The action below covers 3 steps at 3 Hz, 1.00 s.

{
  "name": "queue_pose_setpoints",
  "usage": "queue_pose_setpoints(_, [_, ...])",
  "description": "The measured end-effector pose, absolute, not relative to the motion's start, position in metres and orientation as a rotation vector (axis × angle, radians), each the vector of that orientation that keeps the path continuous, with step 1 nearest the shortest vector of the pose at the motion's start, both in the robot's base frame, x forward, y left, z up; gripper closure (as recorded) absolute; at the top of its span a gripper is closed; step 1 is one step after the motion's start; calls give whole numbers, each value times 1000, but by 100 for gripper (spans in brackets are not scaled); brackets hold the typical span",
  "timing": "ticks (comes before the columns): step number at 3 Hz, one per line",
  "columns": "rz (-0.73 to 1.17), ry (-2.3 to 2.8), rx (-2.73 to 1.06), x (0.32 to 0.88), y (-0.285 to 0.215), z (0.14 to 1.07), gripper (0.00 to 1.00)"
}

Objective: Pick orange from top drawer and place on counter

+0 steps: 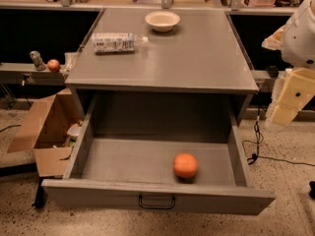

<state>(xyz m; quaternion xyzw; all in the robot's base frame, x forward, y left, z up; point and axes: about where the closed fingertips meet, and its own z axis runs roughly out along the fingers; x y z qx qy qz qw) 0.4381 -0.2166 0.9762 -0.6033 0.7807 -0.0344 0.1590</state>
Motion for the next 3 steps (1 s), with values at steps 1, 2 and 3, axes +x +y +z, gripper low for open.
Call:
queue_pose_setpoints(1, [-98,2232,-1725,438,-217,976,0])
queue_pose_setpoints(2, [-77,2204,-1756,436,-213,946,0])
queue_pose_setpoints(3, [-5,2157,-1811,428,-201,887,0])
